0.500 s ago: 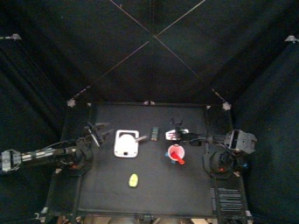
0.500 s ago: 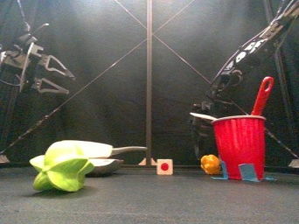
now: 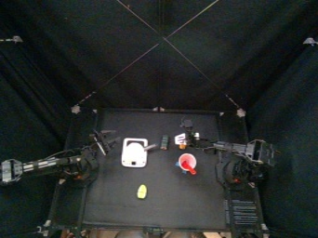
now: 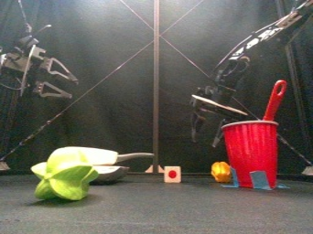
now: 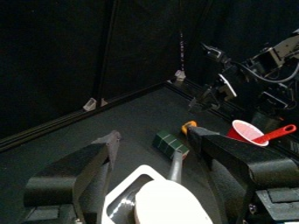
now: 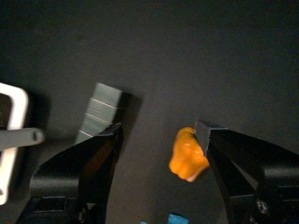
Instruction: Grab pan
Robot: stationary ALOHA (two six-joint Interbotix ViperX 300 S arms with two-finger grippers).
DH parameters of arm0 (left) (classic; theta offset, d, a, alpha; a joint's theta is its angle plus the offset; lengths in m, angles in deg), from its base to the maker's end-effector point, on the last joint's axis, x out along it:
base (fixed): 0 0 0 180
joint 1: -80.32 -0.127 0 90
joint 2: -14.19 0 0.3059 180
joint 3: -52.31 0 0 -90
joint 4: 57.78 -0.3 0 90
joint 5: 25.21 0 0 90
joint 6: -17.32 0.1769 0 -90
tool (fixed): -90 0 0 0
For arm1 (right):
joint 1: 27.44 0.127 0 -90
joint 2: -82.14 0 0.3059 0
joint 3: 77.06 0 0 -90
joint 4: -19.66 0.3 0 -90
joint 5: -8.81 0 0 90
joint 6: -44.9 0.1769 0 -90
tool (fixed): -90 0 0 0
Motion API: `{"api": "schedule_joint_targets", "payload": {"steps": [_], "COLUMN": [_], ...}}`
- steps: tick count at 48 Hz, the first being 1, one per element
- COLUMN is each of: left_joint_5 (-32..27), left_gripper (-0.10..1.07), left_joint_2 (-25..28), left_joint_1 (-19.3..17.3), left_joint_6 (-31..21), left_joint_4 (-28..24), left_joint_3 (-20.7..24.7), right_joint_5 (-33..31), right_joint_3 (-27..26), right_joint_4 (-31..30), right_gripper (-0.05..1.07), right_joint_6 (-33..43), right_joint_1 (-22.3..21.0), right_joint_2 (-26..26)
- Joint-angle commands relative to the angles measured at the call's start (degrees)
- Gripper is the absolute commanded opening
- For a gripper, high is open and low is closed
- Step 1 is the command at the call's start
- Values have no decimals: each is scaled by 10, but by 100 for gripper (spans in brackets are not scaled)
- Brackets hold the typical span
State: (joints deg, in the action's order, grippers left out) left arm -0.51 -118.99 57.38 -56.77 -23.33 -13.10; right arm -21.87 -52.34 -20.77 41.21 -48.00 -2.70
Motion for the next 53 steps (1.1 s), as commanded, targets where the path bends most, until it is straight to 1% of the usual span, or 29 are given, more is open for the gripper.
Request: {"api": "schedule_joint_targets", "payload": {"steps": [1,11,21,33,53], "left_joint_5": [4,4,4,2,2], "left_gripper": [96,96,96,96,96], "left_joint_2": [1,1,1,1,1], "left_joint_1": [-3,-3,-3,-3,-3], "left_joint_6": [1,2,2,1,2], "left_joint_4": [-1,-1,-1,-1,-1], "left_joint_3": [7,8,7,7,7], "right_joint_5": [25,84,119,127,119], "right_joint_3": [-35,-93,-159,-229,-318], "right_joint_4": [-17,-65,-101,-120,-133], "right_gripper": [96,96,96,96,96], "right_joint_6": [-1,0,0,-1,-2], "right_joint_1": [14,35,43,54,79], "right_joint_2": [2,46,102,181,272]}}
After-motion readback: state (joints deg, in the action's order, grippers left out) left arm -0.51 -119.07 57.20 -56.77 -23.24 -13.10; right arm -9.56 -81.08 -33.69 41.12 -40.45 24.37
